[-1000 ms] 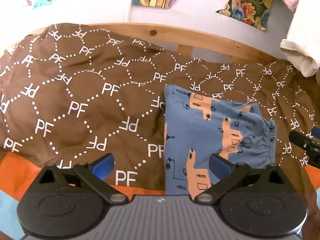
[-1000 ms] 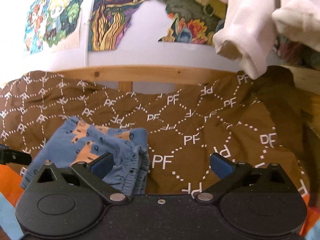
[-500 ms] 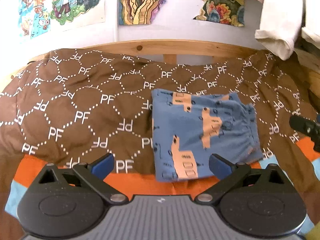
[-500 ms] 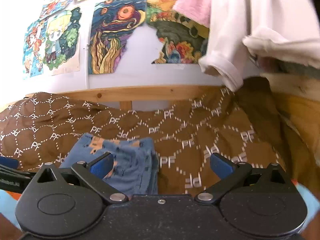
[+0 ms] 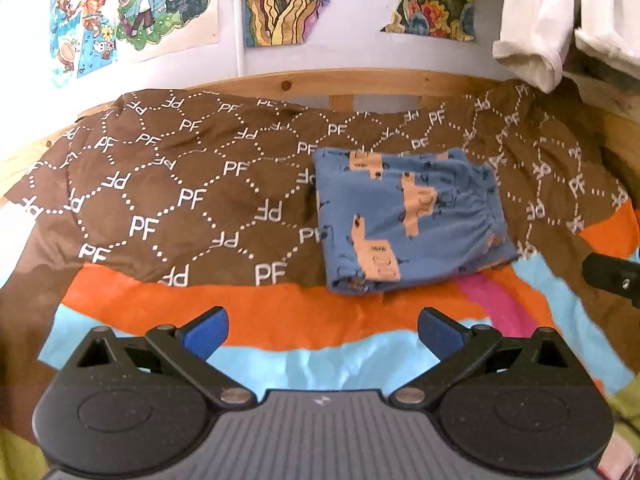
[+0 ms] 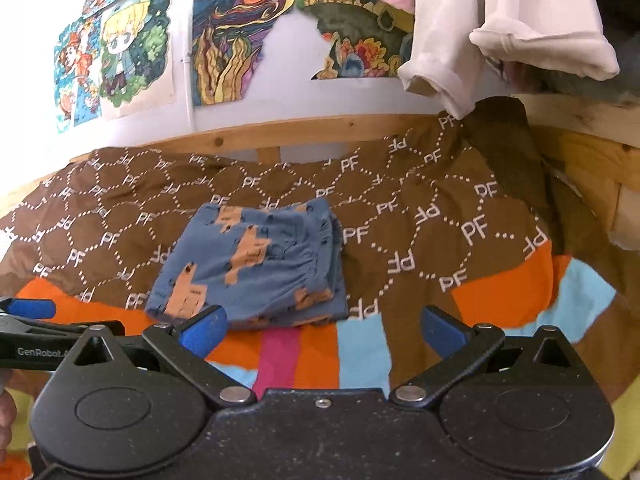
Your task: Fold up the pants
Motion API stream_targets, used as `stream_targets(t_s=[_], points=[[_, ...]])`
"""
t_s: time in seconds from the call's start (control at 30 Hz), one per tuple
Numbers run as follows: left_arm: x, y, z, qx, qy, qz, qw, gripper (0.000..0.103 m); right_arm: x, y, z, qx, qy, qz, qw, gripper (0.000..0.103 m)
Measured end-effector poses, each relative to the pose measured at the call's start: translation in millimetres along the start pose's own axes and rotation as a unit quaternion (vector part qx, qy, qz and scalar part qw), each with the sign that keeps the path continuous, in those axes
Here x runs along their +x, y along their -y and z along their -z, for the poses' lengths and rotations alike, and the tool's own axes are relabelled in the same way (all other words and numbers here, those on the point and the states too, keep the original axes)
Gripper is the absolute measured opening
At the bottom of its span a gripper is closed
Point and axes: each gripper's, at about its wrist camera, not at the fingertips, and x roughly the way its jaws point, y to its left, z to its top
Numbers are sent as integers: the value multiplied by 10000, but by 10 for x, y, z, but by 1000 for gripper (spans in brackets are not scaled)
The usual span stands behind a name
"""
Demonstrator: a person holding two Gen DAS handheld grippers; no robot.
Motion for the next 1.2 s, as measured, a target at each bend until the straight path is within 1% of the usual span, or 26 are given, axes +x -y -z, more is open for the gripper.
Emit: stream_targets(t_s=[0.2,0.47,0.6,0.87,1.03,1.2], points=[[-42,-65,137,66,-133,-121,9998,103,5,-88,85,-164,-164,-37,9997,102],[-43,-120,224,156,-277,-264,9991,103,117,-87,128,-137,-480,-116,9987,102],[-42,-132,214,121,-286,-259,9992,103,130,-84,133,-118,-505,-155,9985,102],[-30,-95,225,272,-304,-327,9986,103,162,-71,145,-90,-603,-176,9980,102],[-26,-102,226,239,-339,-353,9985,103,169,-79,146,-80,-624,-176,9979,102],[-16,-110,225,254,-389,-496,9977,103,171,-82,150,-105,-639,-187,9977,102]])
